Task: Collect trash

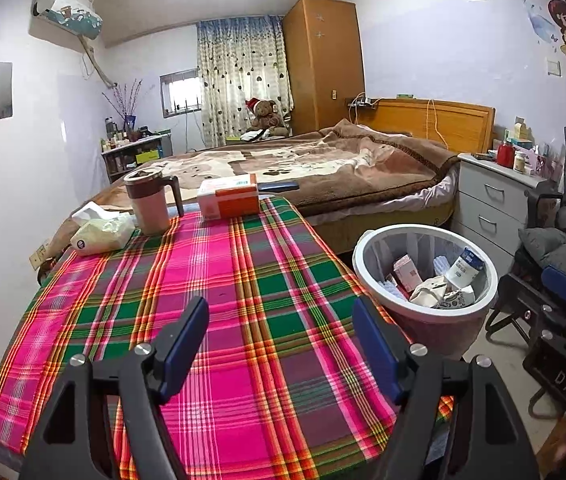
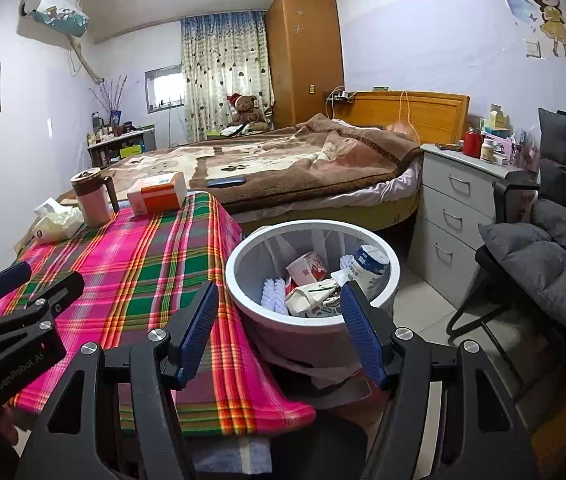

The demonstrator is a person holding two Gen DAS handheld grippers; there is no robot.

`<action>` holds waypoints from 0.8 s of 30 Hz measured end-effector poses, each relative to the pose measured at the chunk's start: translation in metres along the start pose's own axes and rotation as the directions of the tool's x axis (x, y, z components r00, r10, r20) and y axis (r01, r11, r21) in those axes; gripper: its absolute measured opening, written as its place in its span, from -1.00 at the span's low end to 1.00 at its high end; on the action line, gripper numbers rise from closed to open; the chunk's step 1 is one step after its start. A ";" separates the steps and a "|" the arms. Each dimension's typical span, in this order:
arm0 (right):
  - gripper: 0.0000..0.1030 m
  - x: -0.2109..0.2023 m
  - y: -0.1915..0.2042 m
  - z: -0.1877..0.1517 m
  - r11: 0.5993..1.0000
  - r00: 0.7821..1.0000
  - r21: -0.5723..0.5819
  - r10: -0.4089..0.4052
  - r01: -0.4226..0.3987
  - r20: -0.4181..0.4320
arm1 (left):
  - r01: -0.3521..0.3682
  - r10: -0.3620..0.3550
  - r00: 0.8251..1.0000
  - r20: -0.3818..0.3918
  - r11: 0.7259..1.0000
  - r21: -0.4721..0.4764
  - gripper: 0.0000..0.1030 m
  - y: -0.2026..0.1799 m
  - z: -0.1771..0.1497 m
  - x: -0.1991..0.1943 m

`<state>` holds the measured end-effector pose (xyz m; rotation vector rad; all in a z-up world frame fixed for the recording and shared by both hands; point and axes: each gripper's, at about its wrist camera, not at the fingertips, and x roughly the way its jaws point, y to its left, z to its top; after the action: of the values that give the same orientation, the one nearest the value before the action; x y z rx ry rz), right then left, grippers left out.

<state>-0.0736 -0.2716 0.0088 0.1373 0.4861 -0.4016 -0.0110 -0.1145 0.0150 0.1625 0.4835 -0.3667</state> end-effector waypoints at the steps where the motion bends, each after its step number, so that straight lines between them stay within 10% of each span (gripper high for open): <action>1: 0.25 0.000 0.001 -0.001 1.000 1.000 -0.002 -0.002 0.002 -0.002 | 0.005 -0.005 1.000 -0.003 1.000 -0.003 0.47 0.000 -0.001 -0.001; 24: 0.25 -0.008 0.006 -0.002 1.000 1.000 -0.007 -0.011 0.011 0.004 | -0.005 0.005 1.000 0.002 1.000 -0.020 0.48 0.007 -0.004 -0.013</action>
<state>-0.0780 -0.2630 0.0113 0.1269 0.4841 -0.4113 -0.0208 -0.1030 0.0181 0.1441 0.4844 -0.3568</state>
